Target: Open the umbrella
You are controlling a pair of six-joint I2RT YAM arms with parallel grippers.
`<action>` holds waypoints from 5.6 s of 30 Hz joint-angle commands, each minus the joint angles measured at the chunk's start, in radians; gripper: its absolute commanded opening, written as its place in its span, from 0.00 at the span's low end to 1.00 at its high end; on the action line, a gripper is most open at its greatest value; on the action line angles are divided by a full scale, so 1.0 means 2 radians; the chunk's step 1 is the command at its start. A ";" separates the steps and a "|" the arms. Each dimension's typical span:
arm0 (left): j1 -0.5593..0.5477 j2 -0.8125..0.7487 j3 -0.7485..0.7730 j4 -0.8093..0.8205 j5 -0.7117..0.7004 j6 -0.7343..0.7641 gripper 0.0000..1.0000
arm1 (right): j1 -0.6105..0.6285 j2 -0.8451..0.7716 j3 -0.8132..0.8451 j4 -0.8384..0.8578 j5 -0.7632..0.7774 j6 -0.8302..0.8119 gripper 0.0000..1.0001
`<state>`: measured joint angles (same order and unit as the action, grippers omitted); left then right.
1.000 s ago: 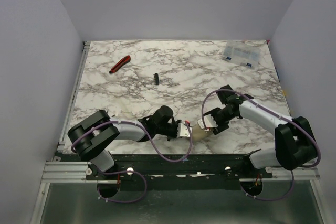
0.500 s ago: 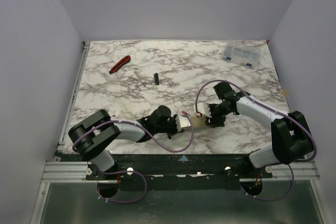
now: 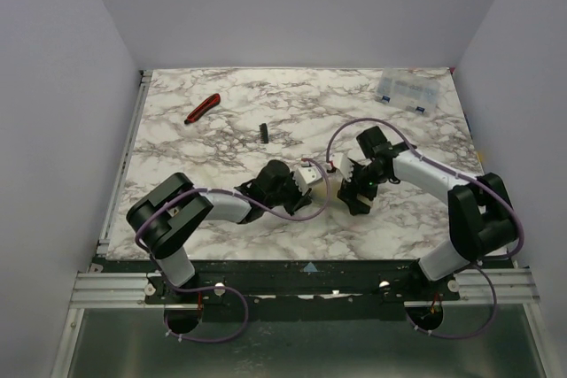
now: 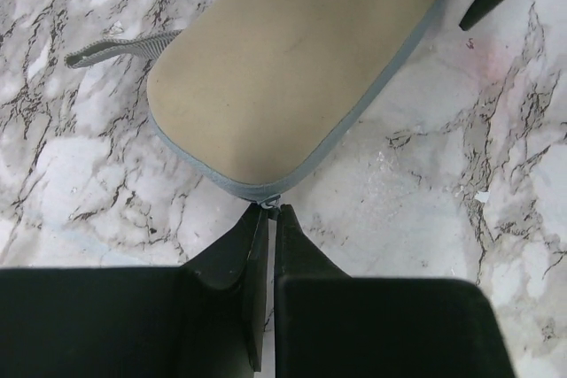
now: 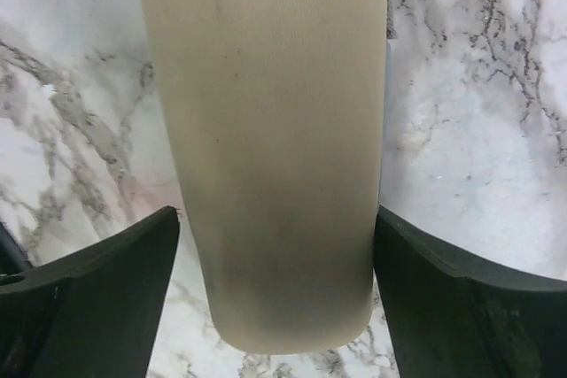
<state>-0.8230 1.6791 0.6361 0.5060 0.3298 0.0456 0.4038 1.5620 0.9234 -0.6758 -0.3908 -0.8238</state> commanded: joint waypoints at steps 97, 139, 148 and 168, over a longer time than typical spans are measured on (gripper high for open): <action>-0.042 0.033 0.081 -0.196 0.032 0.049 0.00 | -0.119 -0.020 -0.063 0.209 0.067 0.567 0.25; 0.035 0.063 0.159 -0.288 0.102 0.185 0.00 | -0.093 0.061 0.075 -0.054 -0.259 -0.532 0.91; 0.050 0.017 0.113 -0.245 0.155 0.144 0.00 | -0.090 0.071 0.037 -0.021 -0.202 -0.523 0.59; 0.040 -0.001 0.038 -0.105 0.157 -0.093 0.00 | -0.083 -0.010 -0.062 0.113 -0.105 -0.261 0.39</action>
<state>-0.7334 1.6608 0.7223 0.2379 0.5983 0.0513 0.2481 1.5597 0.8536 -0.4877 -0.8032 -1.5490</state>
